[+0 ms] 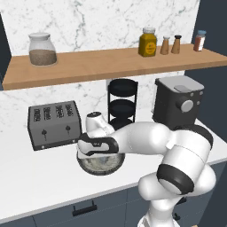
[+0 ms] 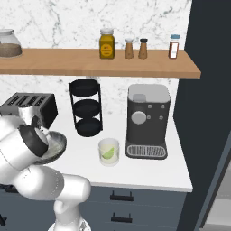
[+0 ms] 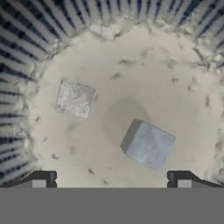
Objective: Grab a lemon wedge from the fridge and one ice cube from the ice bowl, and put them in the glass of lemonade.
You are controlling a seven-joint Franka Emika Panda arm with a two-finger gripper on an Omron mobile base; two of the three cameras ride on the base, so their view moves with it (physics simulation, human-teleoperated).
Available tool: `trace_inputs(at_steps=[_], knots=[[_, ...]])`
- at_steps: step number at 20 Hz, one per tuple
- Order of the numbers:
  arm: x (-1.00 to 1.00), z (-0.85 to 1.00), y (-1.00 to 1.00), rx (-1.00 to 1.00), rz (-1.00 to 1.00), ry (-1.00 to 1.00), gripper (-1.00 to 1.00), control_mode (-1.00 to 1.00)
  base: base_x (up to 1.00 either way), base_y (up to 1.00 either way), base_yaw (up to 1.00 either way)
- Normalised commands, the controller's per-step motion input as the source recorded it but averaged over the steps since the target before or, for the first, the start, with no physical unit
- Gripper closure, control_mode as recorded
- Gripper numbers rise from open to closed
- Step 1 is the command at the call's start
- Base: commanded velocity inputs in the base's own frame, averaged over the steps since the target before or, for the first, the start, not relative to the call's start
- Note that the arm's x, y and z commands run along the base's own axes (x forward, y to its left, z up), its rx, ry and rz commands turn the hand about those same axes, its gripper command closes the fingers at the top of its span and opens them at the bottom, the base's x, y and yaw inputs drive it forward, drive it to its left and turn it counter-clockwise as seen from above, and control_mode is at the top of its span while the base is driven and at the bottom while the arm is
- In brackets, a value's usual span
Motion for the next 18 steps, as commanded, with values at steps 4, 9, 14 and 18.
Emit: trace_inputs(at_steps=[4,9,14,18], knots=[[0.00,0.03,-0.42,0.02,0.00,-0.03,-1.00,-1.00,0.00,0.00,0.00],[0.09,0.04,-0.19,0.00,0.00,0.00,-1.00,-1.00,0.00,0.00,0.00],[0.26,-0.01,0.07,0.00,0.04,0.00,-1.00,-1.00,0.00,0.00,0.00],[0.09,-0.07,0.01,0.00,0.01,0.00,-1.00,-1.00,0.00,0.00,0.00]])
